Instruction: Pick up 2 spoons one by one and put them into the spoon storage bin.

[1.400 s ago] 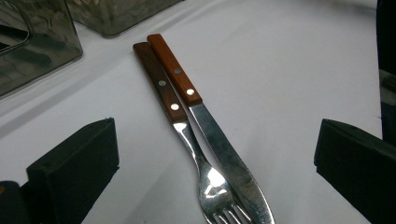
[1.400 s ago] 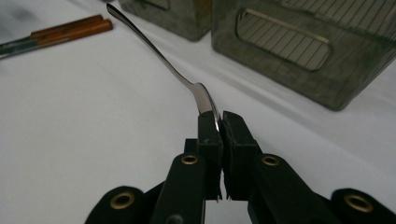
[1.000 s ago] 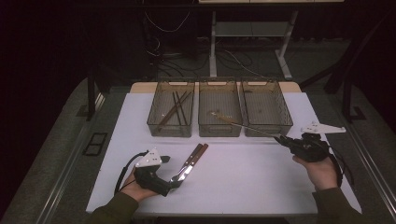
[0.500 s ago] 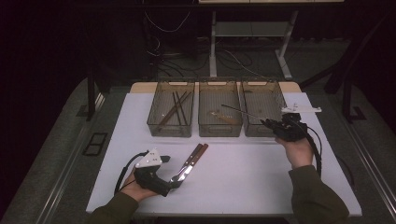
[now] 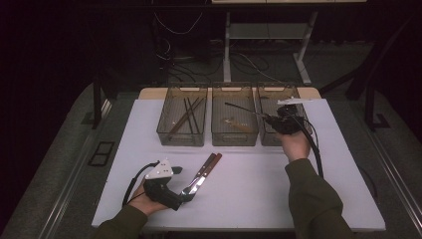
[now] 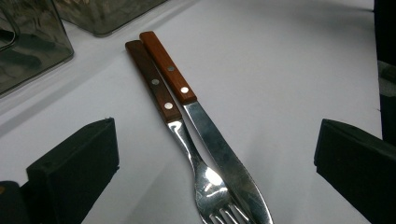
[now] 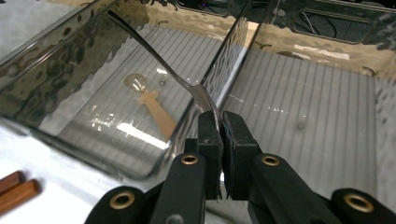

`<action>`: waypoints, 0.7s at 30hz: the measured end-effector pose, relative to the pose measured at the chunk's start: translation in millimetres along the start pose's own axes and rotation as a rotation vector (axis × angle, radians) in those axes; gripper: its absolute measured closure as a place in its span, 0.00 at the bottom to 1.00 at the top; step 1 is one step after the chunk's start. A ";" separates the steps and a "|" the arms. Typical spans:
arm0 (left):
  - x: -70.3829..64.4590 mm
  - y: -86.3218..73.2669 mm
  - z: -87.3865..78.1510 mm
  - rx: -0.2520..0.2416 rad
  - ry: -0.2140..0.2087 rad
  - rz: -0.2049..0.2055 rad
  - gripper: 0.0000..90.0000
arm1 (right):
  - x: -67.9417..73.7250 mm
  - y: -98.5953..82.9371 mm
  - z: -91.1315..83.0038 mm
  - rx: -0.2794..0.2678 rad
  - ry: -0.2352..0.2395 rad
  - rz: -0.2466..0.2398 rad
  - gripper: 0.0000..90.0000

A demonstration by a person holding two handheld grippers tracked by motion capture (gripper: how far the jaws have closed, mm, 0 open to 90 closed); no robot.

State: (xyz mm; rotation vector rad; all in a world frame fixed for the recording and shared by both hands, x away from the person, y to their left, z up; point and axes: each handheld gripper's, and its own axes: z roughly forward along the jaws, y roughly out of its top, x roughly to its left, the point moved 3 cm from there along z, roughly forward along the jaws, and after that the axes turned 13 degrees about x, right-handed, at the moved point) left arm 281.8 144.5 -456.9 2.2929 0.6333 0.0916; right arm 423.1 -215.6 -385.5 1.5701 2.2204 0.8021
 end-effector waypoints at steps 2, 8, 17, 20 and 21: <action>-0.1 0.1 0.1 0.002 0.000 0.004 0.00 | 2.2 5.1 4.6 0.005 -0.009 -0.002 0.96; -0.9 0.7 0.3 -0.001 -0.003 0.004 0.00 | 13.5 18.3 16.6 0.024 -0.023 -0.012 0.96; -1.7 0.9 0.2 -0.001 -0.008 0.012 0.00 | 30.7 24.7 33.0 0.054 -0.033 -0.023 0.96; -1.9 1.0 0.4 -0.001 -0.009 0.014 0.00 | 34.9 24.2 36.3 0.058 -0.012 -0.036 0.89; -2.0 1.1 0.4 0.000 -0.009 0.015 0.00 | 36.3 24.1 36.7 0.055 -0.004 -0.038 0.86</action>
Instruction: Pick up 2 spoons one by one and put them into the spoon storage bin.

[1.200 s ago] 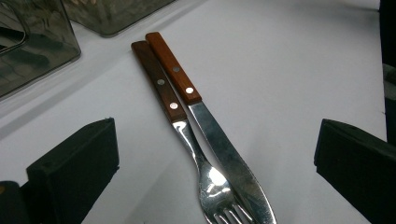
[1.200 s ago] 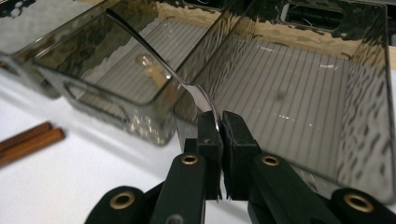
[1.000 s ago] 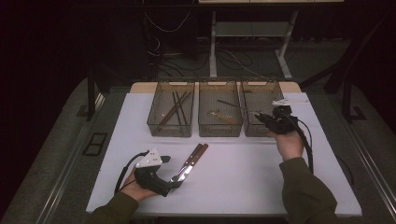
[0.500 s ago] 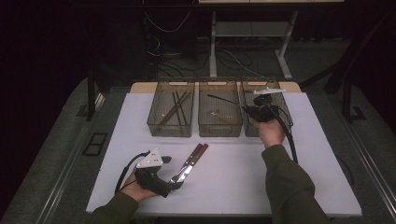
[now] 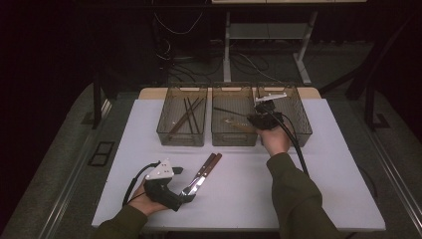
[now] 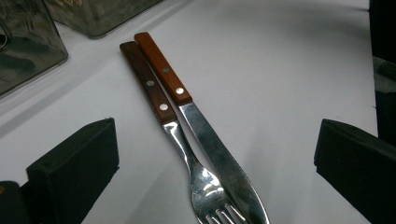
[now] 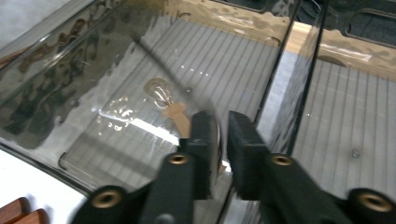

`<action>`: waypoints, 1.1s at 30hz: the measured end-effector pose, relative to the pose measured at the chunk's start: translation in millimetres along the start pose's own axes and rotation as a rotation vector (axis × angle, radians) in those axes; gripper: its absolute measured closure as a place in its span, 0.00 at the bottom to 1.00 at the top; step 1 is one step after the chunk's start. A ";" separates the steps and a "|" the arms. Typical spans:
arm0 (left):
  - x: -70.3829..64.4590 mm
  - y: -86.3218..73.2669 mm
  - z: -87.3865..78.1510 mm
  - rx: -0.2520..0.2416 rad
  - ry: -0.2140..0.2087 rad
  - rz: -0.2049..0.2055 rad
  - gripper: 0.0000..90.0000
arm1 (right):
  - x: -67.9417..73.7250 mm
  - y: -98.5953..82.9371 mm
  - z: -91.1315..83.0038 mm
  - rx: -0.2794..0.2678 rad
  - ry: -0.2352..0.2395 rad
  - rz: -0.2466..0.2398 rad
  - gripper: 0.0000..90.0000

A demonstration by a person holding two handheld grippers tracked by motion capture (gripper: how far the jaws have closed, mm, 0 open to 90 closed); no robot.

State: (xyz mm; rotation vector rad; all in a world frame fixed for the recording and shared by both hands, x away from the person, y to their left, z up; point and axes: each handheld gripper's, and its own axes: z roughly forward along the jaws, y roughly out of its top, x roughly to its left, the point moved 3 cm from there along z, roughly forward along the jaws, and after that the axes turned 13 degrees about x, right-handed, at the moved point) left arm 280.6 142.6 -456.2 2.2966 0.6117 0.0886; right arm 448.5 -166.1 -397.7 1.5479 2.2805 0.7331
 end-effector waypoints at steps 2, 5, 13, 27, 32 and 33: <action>-0.1 0.1 -0.1 0.001 0.000 0.001 0.00 | 1.4 0.1 -0.6 -0.010 0.002 -0.008 0.82; -0.3 0.1 0.0 0.002 0.001 0.000 0.00 | 2.4 0.3 -1.7 -0.017 0.005 -0.018 0.77; 0.5 0.2 -0.5 -0.001 0.010 0.000 0.00 | -1.1 -2.6 -8.9 -0.039 0.075 -0.040 0.59; 2.5 0.2 -3.1 -0.007 0.034 -0.011 0.00 | -16.2 -29.7 -38.0 -0.108 0.188 -0.123 0.40; 3.2 0.4 -3.8 -0.009 0.046 -0.016 0.00 | -16.5 -44.3 -47.7 -0.110 0.219 -0.156 0.38; 3.4 0.4 -3.8 -0.011 0.047 -0.019 0.00 | -16.2 -47.7 -49.1 -0.105 0.221 -0.165 0.37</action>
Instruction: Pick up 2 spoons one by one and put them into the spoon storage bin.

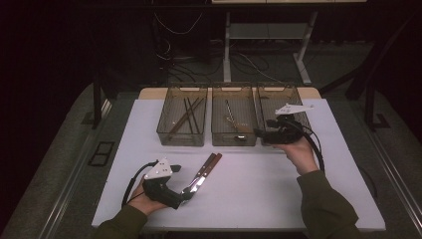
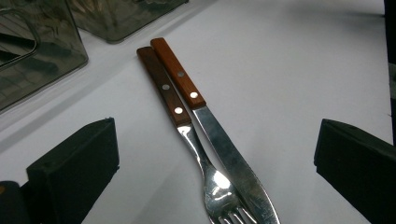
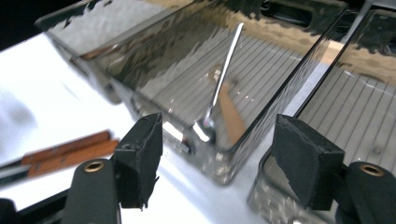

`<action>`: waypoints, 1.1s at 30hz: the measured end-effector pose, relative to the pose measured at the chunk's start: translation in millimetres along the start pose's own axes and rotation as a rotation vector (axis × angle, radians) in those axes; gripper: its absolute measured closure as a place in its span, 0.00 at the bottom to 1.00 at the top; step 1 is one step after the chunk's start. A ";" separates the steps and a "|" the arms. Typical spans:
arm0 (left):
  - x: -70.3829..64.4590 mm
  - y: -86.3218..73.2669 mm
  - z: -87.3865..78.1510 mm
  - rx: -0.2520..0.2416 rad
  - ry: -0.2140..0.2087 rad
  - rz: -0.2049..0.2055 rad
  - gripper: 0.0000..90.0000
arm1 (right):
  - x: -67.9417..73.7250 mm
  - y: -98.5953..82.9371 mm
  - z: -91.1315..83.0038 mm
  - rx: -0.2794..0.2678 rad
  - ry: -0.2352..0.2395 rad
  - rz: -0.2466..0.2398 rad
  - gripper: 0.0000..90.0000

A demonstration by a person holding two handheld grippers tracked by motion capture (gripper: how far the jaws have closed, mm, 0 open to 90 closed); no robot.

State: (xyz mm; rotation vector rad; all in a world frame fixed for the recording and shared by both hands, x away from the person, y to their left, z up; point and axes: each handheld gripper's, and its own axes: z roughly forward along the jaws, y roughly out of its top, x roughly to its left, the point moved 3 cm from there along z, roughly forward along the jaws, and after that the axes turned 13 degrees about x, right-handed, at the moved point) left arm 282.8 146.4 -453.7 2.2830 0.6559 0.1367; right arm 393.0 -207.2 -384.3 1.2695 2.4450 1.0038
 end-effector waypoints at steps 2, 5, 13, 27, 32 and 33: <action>0.7 -0.1 -0.5 0.001 0.000 -0.005 0.00 | 2.9 -7.4 -3.4 0.006 0.006 -0.022 0.37; 1.3 0.2 -0.6 -0.001 0.011 -0.014 0.00 | 5.3 -17.9 -7.8 0.011 0.014 -0.043 0.36; 2.8 0.4 -3.4 -0.001 0.027 -0.024 0.09 | 8.0 -49.7 -22.6 -0.012 0.092 -0.053 0.33; 4.1 1.2 -7.1 0.007 0.039 -0.046 0.22 | 5.6 -109.0 -34.8 -0.055 0.061 -0.037 0.22; 4.4 3.1 -7.7 0.014 0.045 -0.054 0.34 | 7.9 -125.3 -34.3 -0.040 0.046 -0.031 0.21; 4.4 3.7 -7.5 0.019 0.048 -0.059 0.36 | 8.6 -128.5 -34.6 -0.036 0.042 -0.031 0.21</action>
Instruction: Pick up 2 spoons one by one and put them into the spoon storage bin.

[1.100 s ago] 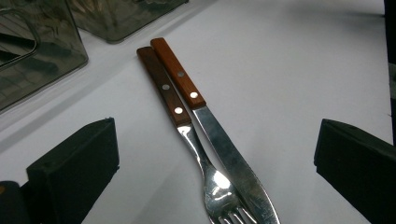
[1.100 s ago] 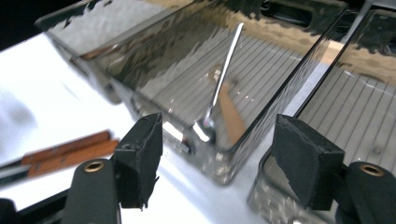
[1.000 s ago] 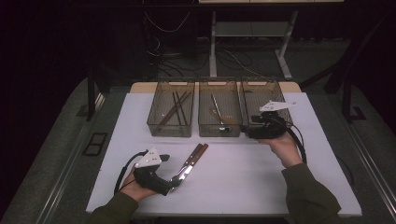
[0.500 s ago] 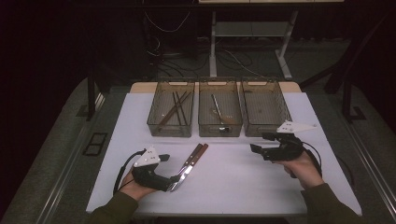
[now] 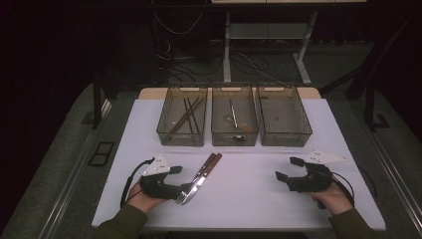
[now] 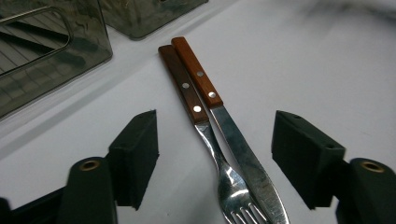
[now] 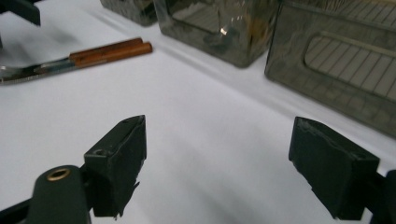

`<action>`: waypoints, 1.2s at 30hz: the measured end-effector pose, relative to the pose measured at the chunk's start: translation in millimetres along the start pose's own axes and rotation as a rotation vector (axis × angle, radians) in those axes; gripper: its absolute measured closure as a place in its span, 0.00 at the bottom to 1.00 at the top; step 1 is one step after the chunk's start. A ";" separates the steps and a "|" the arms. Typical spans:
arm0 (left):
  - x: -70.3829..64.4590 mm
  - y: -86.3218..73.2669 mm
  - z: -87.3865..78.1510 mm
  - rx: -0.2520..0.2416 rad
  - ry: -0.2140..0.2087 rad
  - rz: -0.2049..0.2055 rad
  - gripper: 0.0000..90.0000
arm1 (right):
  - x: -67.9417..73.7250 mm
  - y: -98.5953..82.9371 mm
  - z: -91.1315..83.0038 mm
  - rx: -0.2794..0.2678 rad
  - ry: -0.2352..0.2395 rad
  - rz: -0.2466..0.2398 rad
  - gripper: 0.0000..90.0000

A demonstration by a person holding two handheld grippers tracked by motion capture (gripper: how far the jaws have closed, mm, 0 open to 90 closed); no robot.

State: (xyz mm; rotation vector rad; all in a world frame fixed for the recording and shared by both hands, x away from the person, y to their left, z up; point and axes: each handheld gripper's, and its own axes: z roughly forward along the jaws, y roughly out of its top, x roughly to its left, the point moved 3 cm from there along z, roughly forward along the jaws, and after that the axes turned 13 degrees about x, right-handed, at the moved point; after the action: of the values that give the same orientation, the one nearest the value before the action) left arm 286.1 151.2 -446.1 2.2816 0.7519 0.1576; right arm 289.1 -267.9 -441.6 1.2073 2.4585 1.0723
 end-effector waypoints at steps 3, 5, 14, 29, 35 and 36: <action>-0.4 2.3 1.5 0.008 0.000 -0.005 0.44 | 3.6 -9.8 -1.2 0.017 -0.007 -0.010 0.21; -1.0 4.4 2.8 0.019 0.002 0.002 0.50 | 6.5 -15.3 -2.4 0.028 -0.013 -0.022 0.21; 0.4 19.3 14.8 0.046 0.029 -0.011 0.64 | 9.1 -23.2 -1.5 0.039 0.000 -0.037 0.21; 3.4 34.3 44.9 0.131 0.053 -0.035 0.71 | 8.0 -22.3 -0.1 0.035 -0.010 -0.034 0.21; 2.2 35.6 50.3 0.163 0.080 -0.024 0.74 | 8.1 -22.0 -0.7 0.031 -0.014 -0.037 0.21; 2.6 35.2 49.9 0.166 0.082 -0.024 0.75 | 7.9 -21.9 -1.0 0.029 -0.014 -0.039 0.21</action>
State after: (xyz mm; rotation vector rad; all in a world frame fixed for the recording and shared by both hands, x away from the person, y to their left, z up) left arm 320.7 102.6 -459.4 2.4343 0.8631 0.1845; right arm 270.2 -271.3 -454.8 1.1660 2.4853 1.0180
